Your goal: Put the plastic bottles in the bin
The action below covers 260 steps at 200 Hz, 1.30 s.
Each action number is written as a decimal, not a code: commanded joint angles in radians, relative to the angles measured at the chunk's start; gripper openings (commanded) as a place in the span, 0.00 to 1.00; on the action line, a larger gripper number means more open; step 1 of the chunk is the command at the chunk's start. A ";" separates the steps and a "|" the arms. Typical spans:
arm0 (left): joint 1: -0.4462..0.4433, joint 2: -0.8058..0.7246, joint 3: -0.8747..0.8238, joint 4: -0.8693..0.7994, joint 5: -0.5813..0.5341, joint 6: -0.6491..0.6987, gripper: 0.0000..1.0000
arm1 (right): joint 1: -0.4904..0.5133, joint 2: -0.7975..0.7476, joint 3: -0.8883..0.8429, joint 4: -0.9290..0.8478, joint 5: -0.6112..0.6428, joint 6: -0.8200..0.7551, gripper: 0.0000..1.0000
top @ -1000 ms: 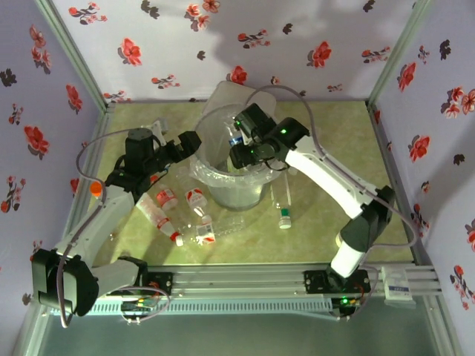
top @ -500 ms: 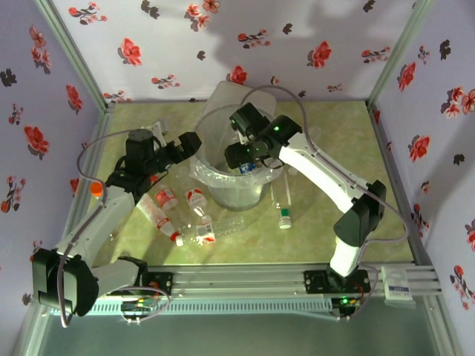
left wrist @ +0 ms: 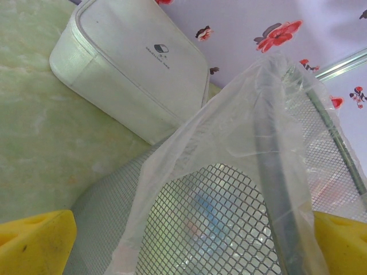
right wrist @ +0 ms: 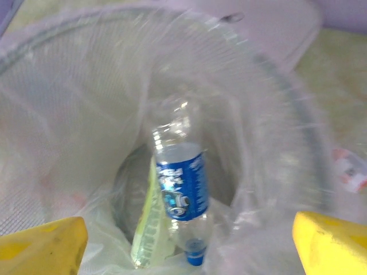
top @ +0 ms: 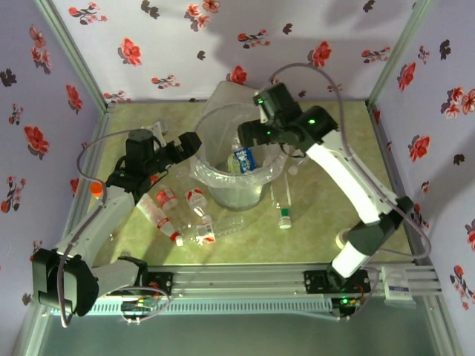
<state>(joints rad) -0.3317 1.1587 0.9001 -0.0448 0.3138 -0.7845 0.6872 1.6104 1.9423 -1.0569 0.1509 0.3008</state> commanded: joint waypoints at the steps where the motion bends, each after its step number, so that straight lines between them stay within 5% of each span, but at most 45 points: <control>1: 0.005 0.001 -0.007 0.014 -0.016 0.004 1.00 | -0.075 -0.113 -0.050 0.025 0.089 0.034 0.97; 41: 0.004 0.010 -0.006 0.040 0.004 -0.015 1.00 | -0.324 -0.214 -0.256 0.082 0.087 0.070 1.00; 95: 0.004 0.011 0.000 0.027 0.009 -0.020 1.00 | -0.642 -0.033 -0.399 0.251 -0.121 0.149 0.99; 141: 0.002 0.008 0.012 0.000 0.000 -0.016 0.99 | -0.666 0.268 -0.331 0.407 -0.261 0.267 0.84; 197: 0.004 0.022 0.034 -0.033 -0.011 -0.003 0.99 | -0.661 0.521 -0.175 0.397 -0.258 0.291 0.96; 260: 0.004 0.050 0.054 -0.040 -0.010 0.003 1.00 | -0.662 0.614 -0.128 0.430 -0.235 0.305 0.87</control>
<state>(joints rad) -0.3321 1.1965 0.9287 -0.0605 0.3141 -0.7952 0.0250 2.2013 1.7840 -0.6491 -0.0948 0.5877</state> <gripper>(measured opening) 0.995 0.896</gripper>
